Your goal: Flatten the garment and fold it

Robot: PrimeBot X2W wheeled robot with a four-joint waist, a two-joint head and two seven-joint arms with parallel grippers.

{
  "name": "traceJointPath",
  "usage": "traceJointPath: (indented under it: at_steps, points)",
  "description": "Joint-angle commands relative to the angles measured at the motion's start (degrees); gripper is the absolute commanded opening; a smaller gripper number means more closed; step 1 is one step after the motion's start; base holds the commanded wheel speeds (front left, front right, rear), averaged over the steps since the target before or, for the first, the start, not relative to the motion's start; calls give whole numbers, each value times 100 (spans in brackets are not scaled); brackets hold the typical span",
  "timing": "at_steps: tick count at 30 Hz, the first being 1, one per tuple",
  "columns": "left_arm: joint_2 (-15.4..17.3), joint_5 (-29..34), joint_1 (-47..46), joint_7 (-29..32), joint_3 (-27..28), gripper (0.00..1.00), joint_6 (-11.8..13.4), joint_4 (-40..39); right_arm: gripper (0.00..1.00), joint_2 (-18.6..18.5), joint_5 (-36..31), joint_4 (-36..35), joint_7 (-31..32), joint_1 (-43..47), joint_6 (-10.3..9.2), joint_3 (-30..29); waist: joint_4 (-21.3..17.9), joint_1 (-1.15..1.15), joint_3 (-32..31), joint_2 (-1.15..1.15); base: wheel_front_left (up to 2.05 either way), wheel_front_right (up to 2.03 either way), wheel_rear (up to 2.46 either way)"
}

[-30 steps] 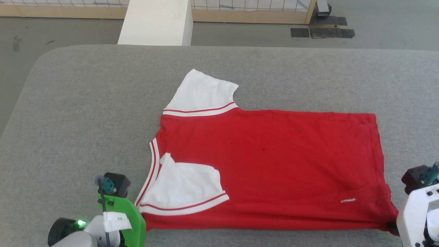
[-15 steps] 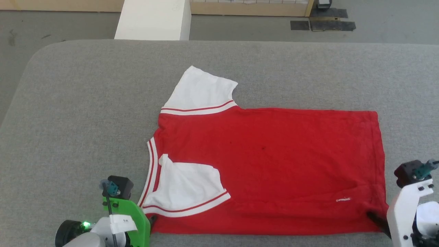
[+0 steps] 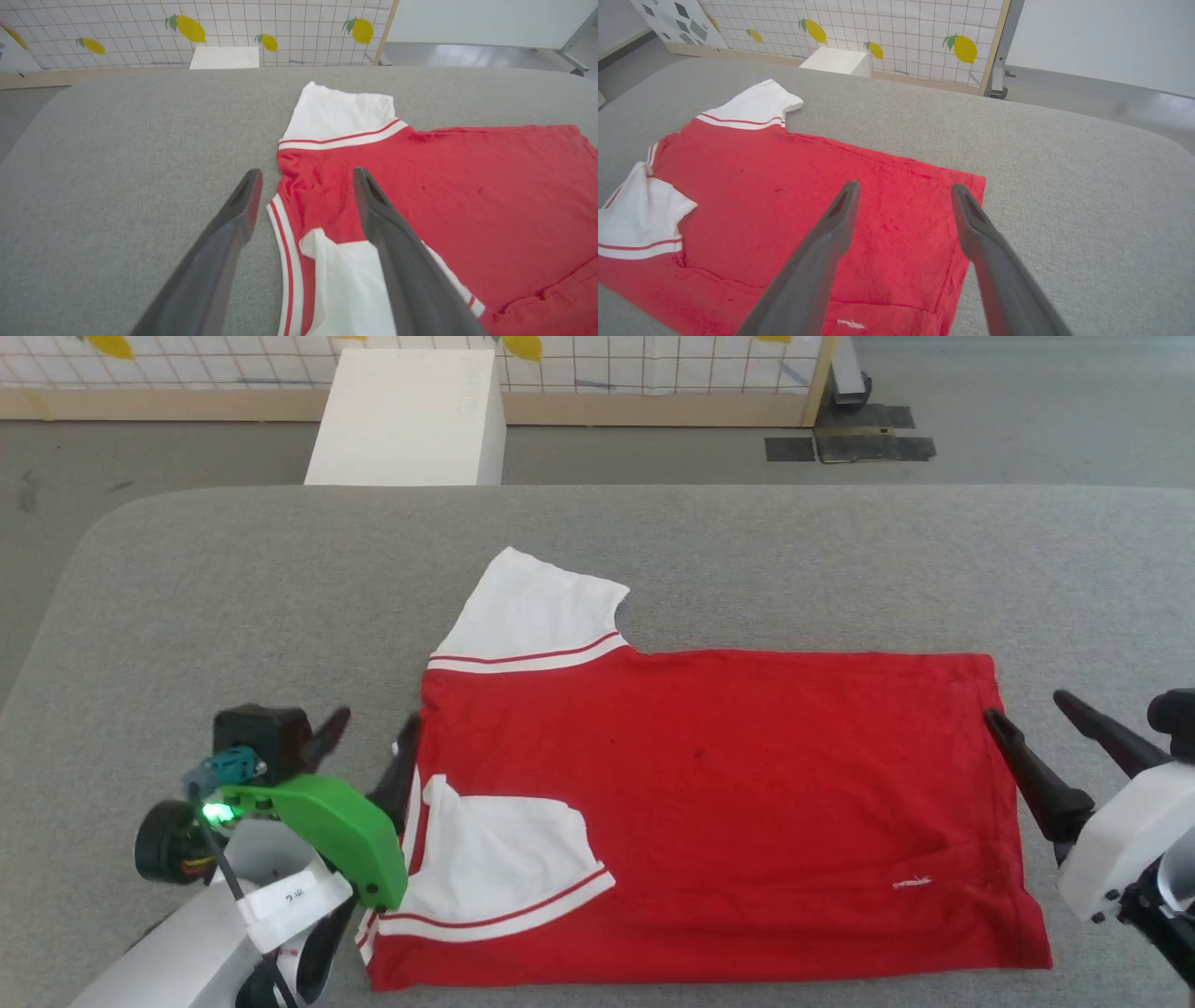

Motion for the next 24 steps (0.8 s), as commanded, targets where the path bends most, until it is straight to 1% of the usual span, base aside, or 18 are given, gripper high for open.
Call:
traceJointPath:
  at_steps: [1, 3, 5, 9, 11, 15, 19, 22, 24]
  points:
    - [-61, 110, -96, -179, 71, 100, -42, 1, 100, 112, -81, -17, -293, -15, -8, 17, -66, 0, 24, 0, 0, 0, 0]
    - [-102, 141, -160, -360, 134, 100, -101, 18, 100, 249, -193, -12, -727, 22, -8, 23, -135, 0, 68, 0, 0, 0, 0]
    - [-106, 147, -249, -403, 157, 100, -180, 61, 100, 443, -296, 9, -1112, 47, -8, 9, -228, 0, 134, 0, 0, 0, 0]
    - [6, 199, -617, -201, 120, 100, -423, 192, 100, 736, -611, 33, -1686, 58, -8, 72, -472, 0, 343, 0, 0, 0, 0]
    - [90, 224, -896, 28, 77, 100, -586, 297, 100, 876, -795, 39, -1950, 16, -8, 79, -611, 0, 475, 0, 0, 0, 0]
    - [297, 213, -1569, 746, -59, 100, -1028, 581, 100, 1092, -1149, 124, -2270, -64, -8, 172, -909, 0, 823, 0, 0, 0, 0]
    - [559, 151, -2367, 1519, -110, 100, -1567, 991, 100, 1344, -1286, 207, -2471, -205, -8, 202, -1238, 0, 1248, 0, 0, 0, 0]
    - [744, 13, -2968, 2284, -172, 100, -1999, 1372, 100, 1484, -1346, 272, -2590, -329, -8, 252, -1468, 0, 1526, 0, 0, 0, 0]
    - [842, -42, -3359, 2742, -197, 100, -2222, 1576, 100, 1562, -1364, 306, -2658, -399, -8, 289, -1605, 0, 1692, 0, 0, 0, 0]
